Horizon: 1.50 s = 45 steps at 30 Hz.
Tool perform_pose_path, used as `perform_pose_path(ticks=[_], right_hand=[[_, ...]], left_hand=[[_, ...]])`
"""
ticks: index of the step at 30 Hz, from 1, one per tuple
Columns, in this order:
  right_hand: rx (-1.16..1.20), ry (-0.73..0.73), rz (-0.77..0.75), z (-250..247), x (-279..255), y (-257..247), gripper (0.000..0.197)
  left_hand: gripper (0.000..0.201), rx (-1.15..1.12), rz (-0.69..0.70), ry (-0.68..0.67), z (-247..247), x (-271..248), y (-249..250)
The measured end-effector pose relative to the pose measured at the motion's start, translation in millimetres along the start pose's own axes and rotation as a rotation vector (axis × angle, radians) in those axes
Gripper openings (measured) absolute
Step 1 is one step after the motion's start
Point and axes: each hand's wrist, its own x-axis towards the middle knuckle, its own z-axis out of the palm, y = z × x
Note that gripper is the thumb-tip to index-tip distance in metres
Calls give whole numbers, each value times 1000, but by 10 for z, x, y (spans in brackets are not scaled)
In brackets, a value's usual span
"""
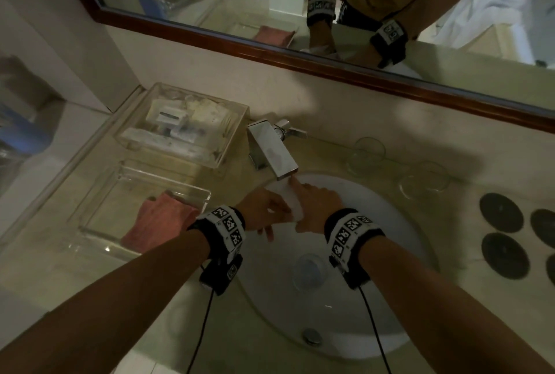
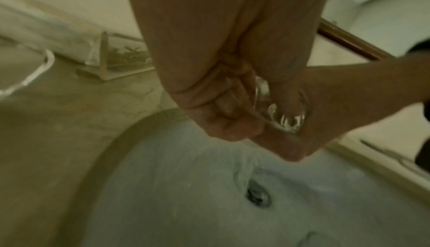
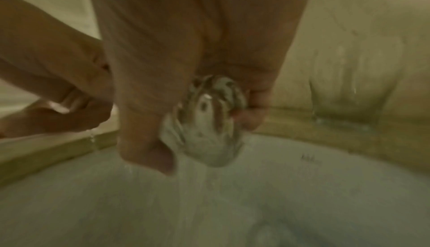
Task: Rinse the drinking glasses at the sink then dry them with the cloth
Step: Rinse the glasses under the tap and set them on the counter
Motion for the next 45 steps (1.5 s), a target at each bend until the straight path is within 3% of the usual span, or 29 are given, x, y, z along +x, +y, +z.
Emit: perform_pose_path(ticks=[2, 4, 7, 9, 18, 25, 28, 33, 38, 45], right_hand=[[-181, -53, 34, -38, -31, 70, 109], [-268, -101, 80, -61, -57, 125, 100], [-306, -184, 144, -66, -117, 191, 92], [-272, -174, 168, -60, -197, 250, 91], [582, 245, 409, 58, -747, 849, 87], [838, 706, 613, 187, -1358, 1415, 84], [863, 839, 702, 159, -1513, 1647, 82], [888, 901, 776, 158, -1544, 1906, 82], [932, 838, 780, 180, -1481, 2039, 75], [956, 824, 781, 214, -1391, 2082, 83]], left_hand=[[30, 195, -27, 31, 22, -9, -46], [35, 438, -68, -29, 53, -51, -63], [36, 804, -53, -118, 134, -90, -36], [34, 891, -50, -128, 196, -98, 38], [26, 927, 34, -81, 540, 12, 571], [24, 960, 102, -40, 886, 223, 1066], [22, 973, 118, -15, 1000, 297, 1162], [20, 996, 101, -13, 1139, 405, 1281], [20, 1030, 85, -3, 1190, 464, 1358], [22, 1005, 57, 32, 1170, 508, 1334]])
